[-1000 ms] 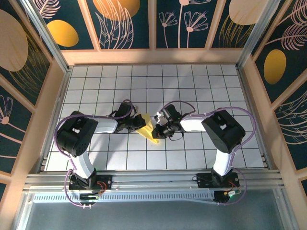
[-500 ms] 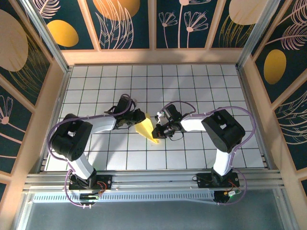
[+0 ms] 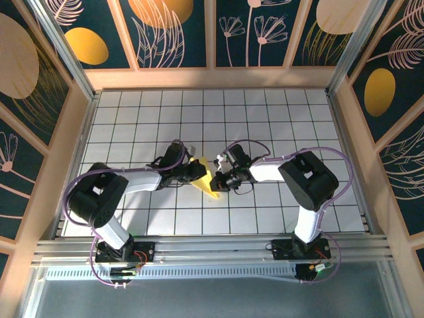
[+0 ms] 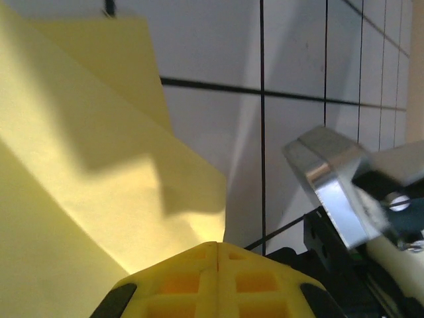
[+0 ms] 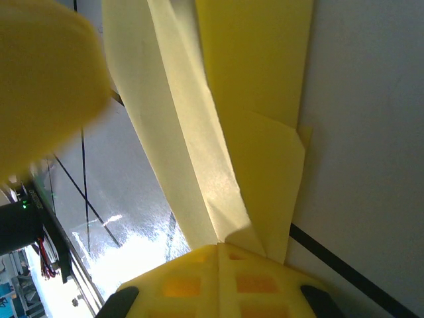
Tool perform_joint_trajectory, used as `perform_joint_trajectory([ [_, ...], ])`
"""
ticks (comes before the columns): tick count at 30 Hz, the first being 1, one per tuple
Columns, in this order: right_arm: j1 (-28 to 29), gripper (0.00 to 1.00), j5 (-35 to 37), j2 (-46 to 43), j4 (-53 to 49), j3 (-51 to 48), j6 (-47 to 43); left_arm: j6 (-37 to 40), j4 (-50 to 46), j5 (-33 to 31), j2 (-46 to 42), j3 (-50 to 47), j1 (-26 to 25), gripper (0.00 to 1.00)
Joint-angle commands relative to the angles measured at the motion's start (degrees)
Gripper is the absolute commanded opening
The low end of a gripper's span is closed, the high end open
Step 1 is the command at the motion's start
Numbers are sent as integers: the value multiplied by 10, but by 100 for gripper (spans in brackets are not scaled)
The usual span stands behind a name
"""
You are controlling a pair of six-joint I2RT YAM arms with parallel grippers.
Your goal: Fold a paper plane with a square sheet of paper (fold left side to right side)
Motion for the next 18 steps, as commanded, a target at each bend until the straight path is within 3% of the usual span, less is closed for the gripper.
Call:
perform_joint_trajectory([
  [1,-8,0,84,22,-88,-20,2,-26,59,22,18,3,-8,5],
  [18,-5,0,98,25,-132,-7,-19,-20,31,-49,89,13,-6,5],
])
